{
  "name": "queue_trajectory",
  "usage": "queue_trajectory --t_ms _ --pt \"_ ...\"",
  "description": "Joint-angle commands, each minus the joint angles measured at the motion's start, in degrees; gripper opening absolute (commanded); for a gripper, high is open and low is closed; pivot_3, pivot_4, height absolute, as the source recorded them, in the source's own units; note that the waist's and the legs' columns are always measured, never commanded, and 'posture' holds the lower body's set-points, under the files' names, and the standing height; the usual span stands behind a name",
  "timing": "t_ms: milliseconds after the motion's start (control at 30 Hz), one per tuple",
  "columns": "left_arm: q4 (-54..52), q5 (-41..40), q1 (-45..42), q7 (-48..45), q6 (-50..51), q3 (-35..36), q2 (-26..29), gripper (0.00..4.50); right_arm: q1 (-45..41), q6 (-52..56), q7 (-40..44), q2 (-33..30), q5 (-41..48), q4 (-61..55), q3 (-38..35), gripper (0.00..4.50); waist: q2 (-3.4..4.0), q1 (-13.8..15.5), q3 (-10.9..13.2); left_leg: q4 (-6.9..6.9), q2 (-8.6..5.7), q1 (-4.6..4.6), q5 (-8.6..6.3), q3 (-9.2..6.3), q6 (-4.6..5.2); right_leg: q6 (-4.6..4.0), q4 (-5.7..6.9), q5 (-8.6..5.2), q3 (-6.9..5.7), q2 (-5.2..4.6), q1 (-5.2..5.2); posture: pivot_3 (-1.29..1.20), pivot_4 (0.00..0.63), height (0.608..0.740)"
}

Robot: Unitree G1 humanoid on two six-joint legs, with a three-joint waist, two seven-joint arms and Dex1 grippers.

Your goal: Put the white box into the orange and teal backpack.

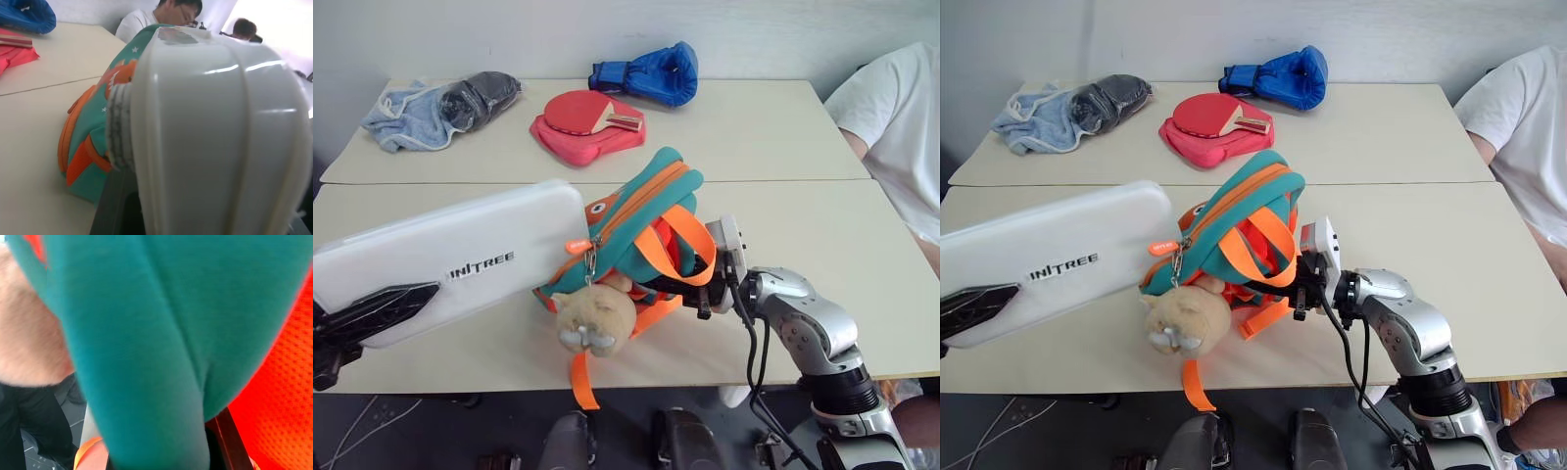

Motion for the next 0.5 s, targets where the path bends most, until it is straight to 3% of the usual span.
queue_trajectory --t_ms 33,167,267,400,500 --pt "2.15 0.00 -1.90 -2.95 -0.03 1.75 1.70 1.27 -1.12 -1.20 -0.08 0.76 0.38 -0.59 -0.80 0.01 0.00 0.02 0.00 -0.01 0.01 0.00 0.00 0.00 -0.01 0.00 -0.01 0.00 0.00 0.01 0.00 0.00 0.150 0.740" --pt "6.71 -5.74 -7.99 -0.88 2.32 3.54 4.61 1.27 -1.59 -1.63 -0.18 1.41 -0.49 0.34 -0.58 0.01 0.00 0.02 0.00 0.01 0.03 -0.01 -0.01 -0.03 -0.01 0.00 0.02 0.00 0.00 0.00 0.00 0.00 0.150 0.740" --pt "5.68 -4.69 -6.22 -4.59 6.65 5.10 6.04 1.27 -2.03 -2.13 0.46 1.58 -1.31 1.34 -0.37 0.01 0.01 -0.20 0.01 -0.01 0.01 -0.01 -0.03 -0.04 0.00 0.00 0.00 0.00 0.02 -0.04 0.00 0.00 0.150 0.740" --pt "4.11 3.18 -3.24 -8.43 5.17 3.70 5.18 1.27 -2.39 -2.80 1.16 1.88 -1.78 2.30 -0.37 0.01 0.03 -0.58 0.02 -0.08 0.00 0.00 -0.05 -0.01 -0.01 0.00 -0.02 0.00 0.01 -0.03 -0.02 0.00 0.150 0.740" --pt "3.45 11.95 -4.22 -9.17 -2.21 -1.40 3.48 1.27 -2.15 -3.14 1.41 2.28 -2.14 2.61 -0.20 0.01 0.05 -0.69 0.03 -0.09 0.01 0.00 -0.02 -0.01 -0.04 -0.01 -0.02 -0.01 0.00 -0.02 -0.03 0.00 0.150 0.740"
